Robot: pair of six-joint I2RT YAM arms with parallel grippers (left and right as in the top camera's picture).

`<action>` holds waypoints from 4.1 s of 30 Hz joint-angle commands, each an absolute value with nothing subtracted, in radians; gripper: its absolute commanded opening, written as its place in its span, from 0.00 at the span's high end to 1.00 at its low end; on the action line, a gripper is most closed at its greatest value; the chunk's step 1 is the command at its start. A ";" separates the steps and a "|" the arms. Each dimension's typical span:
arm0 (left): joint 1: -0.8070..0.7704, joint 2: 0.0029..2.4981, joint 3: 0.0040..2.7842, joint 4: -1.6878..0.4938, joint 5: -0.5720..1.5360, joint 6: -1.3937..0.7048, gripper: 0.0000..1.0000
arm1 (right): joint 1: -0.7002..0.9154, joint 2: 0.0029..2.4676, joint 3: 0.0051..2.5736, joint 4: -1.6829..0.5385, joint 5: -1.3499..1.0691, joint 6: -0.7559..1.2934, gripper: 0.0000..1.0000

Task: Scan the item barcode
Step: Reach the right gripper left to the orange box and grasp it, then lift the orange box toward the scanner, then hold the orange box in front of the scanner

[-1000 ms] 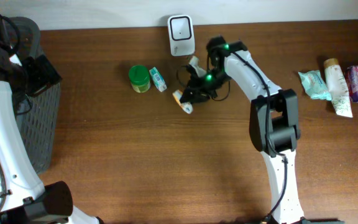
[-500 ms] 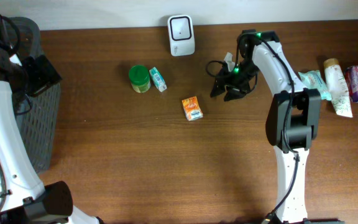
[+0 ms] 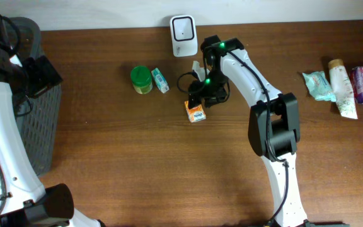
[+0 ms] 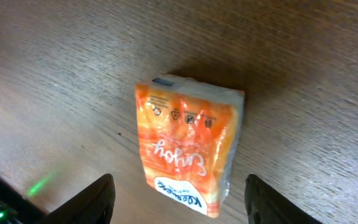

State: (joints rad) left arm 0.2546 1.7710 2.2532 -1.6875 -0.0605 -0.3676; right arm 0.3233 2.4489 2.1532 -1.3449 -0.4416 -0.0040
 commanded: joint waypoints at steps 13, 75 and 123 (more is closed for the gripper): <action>0.258 1.750 2.252 -1.688 -0.068 -0.381 0.01 | 0.321 2.432 1.948 -1.180 -0.453 0.042 0.84; 0.258 1.750 2.252 -1.688 -0.068 -0.381 0.01 | 0.080 2.101 1.997 -1.395 -1.288 -0.471 0.96; 0.258 1.750 2.252 -1.688 -0.068 -0.381 0.01 | 0.139 2.137 1.997 -1.444 -1.251 -0.412 0.96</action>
State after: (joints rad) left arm 0.2546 1.7710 2.2532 -1.6875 -0.0605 -0.3676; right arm 0.1402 2.1265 1.9877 -1.4334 -1.2457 -0.4133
